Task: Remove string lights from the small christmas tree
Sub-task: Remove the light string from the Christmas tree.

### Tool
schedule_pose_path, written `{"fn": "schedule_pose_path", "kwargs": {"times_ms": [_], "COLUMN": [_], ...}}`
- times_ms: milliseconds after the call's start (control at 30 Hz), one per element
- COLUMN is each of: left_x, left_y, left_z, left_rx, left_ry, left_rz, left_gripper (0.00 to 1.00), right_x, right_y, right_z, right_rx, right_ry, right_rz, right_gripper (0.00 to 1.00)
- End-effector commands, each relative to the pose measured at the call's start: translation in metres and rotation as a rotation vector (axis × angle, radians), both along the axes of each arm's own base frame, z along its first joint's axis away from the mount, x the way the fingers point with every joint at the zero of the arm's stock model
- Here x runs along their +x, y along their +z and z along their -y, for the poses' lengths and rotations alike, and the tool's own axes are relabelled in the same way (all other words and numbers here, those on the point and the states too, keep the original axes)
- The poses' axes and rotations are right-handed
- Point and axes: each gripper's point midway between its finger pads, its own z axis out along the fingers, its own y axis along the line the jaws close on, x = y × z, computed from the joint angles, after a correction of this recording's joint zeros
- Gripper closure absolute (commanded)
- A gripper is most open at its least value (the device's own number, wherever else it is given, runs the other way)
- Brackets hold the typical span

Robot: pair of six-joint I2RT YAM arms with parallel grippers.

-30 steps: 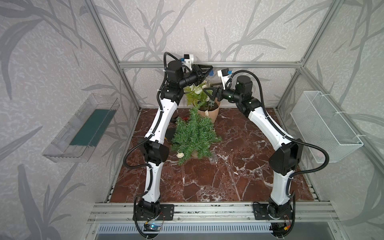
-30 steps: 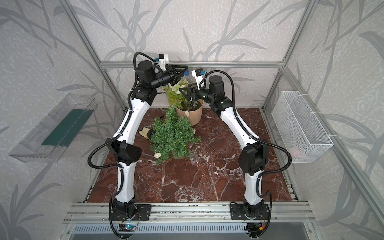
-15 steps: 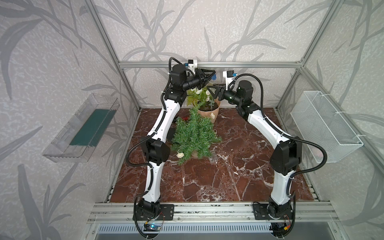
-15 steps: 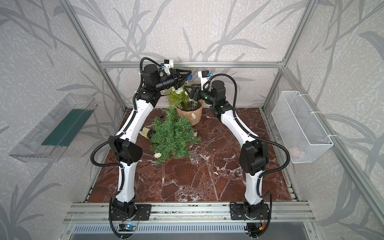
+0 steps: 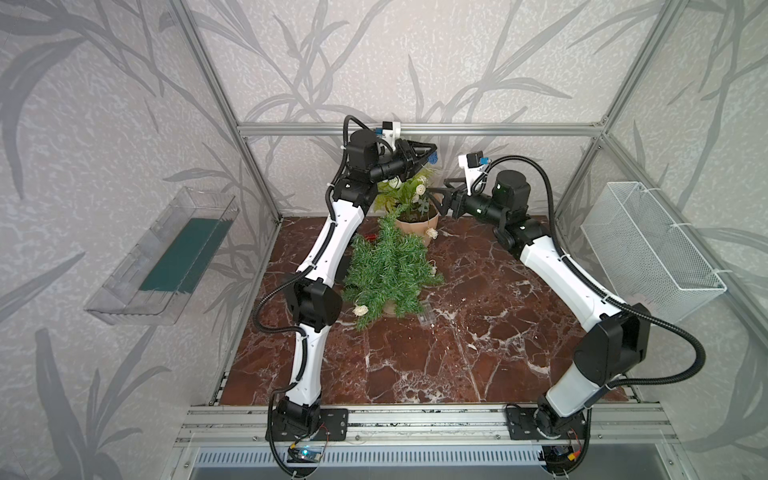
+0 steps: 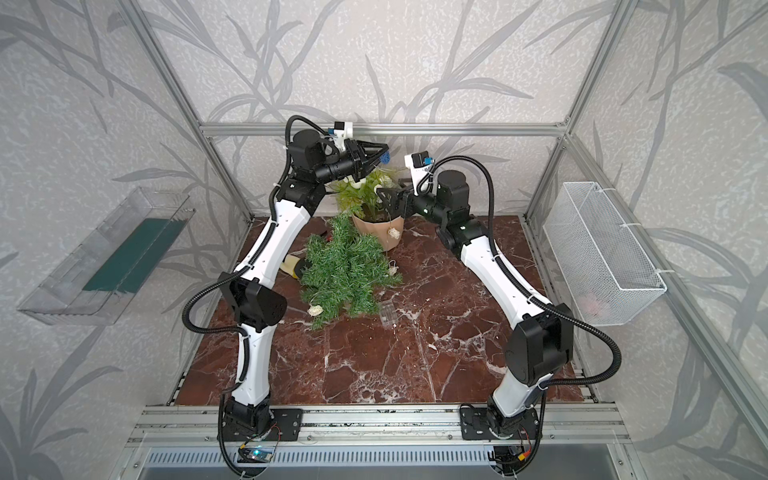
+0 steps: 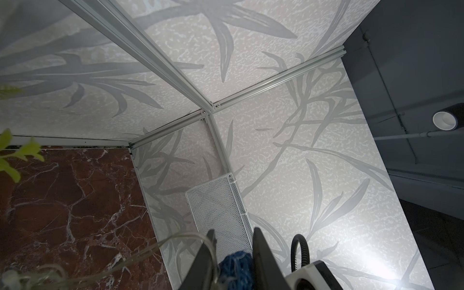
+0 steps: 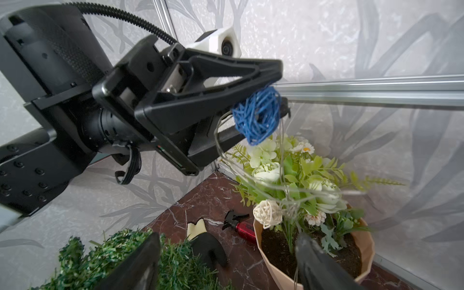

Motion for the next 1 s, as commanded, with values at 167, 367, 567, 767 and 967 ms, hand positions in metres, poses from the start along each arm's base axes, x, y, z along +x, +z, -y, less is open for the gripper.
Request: {"fn": "schedule_pose_path", "kwargs": {"times_ms": [167,367,567,767,967], "left_x": [-0.043,-0.056,-0.066,-0.074,-0.084], "left_y": [0.033,0.028,0.019,0.011,0.011], "left_z": [0.003,0.013,0.020,0.020,0.014], "left_rx": [0.021,0.027,0.044,0.066,0.102], "left_ry": [-0.050,-0.086,-0.110,-0.121,-0.109], "left_rz": [0.063,0.042,0.020,0.002,0.015], "left_gripper": [0.77,0.77,0.76,0.76,0.76], "right_x": [0.038,0.052,0.052,0.050,0.031], "right_y": [-0.031,-0.029,-0.015,-0.014,-0.013], "right_z": [0.007,0.003,-0.001,-0.002,0.013], "right_rx": [-0.036,-0.004,0.084,0.116,0.101], "right_ry": [-0.046,-0.048,-0.023,-0.013,-0.049], "right_rz": [-0.092,-0.078,-0.039,-0.050,-0.048], "right_gripper": [0.10,0.11,0.21,0.65,1.00]}}
